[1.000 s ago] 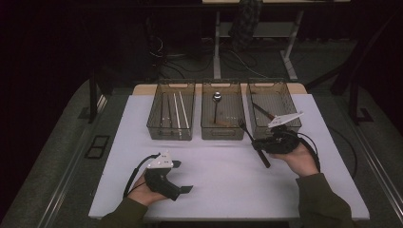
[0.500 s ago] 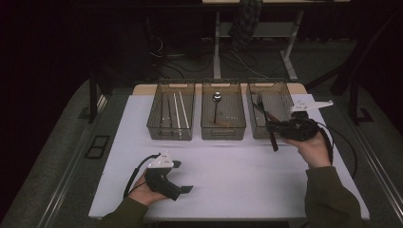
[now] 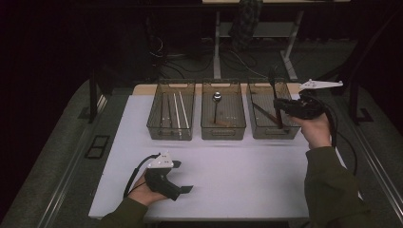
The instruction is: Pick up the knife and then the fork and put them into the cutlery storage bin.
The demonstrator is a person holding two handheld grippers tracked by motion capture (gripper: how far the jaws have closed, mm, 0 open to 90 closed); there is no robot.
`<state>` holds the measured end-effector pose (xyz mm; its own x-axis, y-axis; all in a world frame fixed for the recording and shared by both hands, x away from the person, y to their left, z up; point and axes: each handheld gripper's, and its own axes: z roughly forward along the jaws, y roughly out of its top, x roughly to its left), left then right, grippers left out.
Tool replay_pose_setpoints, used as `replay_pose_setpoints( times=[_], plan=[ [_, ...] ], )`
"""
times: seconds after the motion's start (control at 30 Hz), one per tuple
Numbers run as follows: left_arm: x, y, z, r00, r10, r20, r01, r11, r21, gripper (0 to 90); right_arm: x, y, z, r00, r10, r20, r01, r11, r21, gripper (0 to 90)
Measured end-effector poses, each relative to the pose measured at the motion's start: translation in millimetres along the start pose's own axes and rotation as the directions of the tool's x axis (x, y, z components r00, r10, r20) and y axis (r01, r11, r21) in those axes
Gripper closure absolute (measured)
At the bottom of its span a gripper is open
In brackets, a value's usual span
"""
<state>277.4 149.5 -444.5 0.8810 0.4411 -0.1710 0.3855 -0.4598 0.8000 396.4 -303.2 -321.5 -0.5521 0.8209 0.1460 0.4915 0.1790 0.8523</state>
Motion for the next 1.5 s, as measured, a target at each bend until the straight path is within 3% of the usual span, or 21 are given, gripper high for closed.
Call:
replay_pose_setpoints(
  times=[0.33,0.53,1.0,1.5],
  plan=[
    [0.1,0.0,0.1,1.0000,0.001,0.003,-0.001,1.0000,0.001,0.0,-16.2,-2.3,12.7,0.9953,0.053,0.081,-0.051,0.998,-0.026,77.1],
    [0.0,0.0,0.0,1.0000,0.000,0.003,0.000,1.0000,-0.002,0.0,-26.0,-6.7,22.0,0.9890,0.078,0.126,-0.076,0.997,-0.015,77.1],
    [-0.4,0.1,-0.3,1.0000,0.001,0.005,-0.001,1.0000,-0.004,0.0,-34.1,-27.7,48.1,0.9833,0.082,0.162,-0.093,0.994,0.064,77.0],
    [-0.5,0.0,-0.1,1.0000,0.003,0.005,-0.003,1.0000,-0.002,0.0,-32.5,-41.0,68.9,0.9768,0.085,0.197,-0.120,0.978,0.171,75.2]
  ],
)
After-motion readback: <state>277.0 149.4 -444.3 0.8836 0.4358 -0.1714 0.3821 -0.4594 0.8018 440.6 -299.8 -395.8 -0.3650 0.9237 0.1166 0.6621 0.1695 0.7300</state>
